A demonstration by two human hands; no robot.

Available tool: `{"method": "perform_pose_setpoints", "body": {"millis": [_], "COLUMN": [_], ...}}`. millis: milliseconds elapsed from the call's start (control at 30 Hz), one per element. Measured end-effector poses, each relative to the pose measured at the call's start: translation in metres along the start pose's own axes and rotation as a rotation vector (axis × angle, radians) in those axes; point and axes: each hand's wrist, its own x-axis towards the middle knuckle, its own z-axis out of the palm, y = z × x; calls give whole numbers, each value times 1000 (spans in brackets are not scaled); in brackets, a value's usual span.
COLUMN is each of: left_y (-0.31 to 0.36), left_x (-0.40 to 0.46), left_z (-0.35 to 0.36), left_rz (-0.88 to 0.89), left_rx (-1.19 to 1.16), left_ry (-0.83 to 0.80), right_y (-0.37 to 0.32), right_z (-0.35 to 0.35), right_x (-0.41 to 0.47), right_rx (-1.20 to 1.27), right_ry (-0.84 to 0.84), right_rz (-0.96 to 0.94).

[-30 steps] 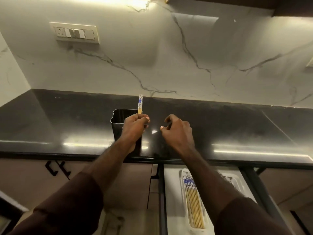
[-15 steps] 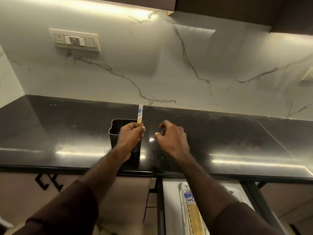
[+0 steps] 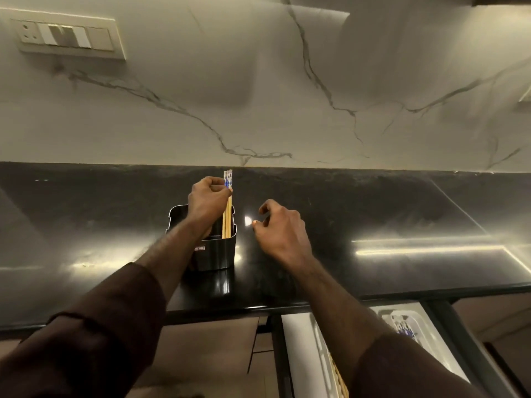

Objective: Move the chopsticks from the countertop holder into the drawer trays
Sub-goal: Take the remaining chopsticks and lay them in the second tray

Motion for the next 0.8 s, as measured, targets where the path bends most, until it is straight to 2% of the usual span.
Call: {"method": "perform_pose_setpoints", "body": {"millis": [200, 433, 800], "left_y": [-13, -23, -33], "left_x": [43, 65, 69], "left_z": [12, 23, 23], "left_rz": [50, 14, 11], "left_rx": [135, 189, 110], "left_ry": [-9, -72, -9], "right_y": [2, 8, 11], "right_z": [23, 41, 42], "right_x": [27, 42, 50], "right_rx": [5, 4, 25], "right_ry": [-36, -67, -70], "right_rz": [51, 86, 112]}}
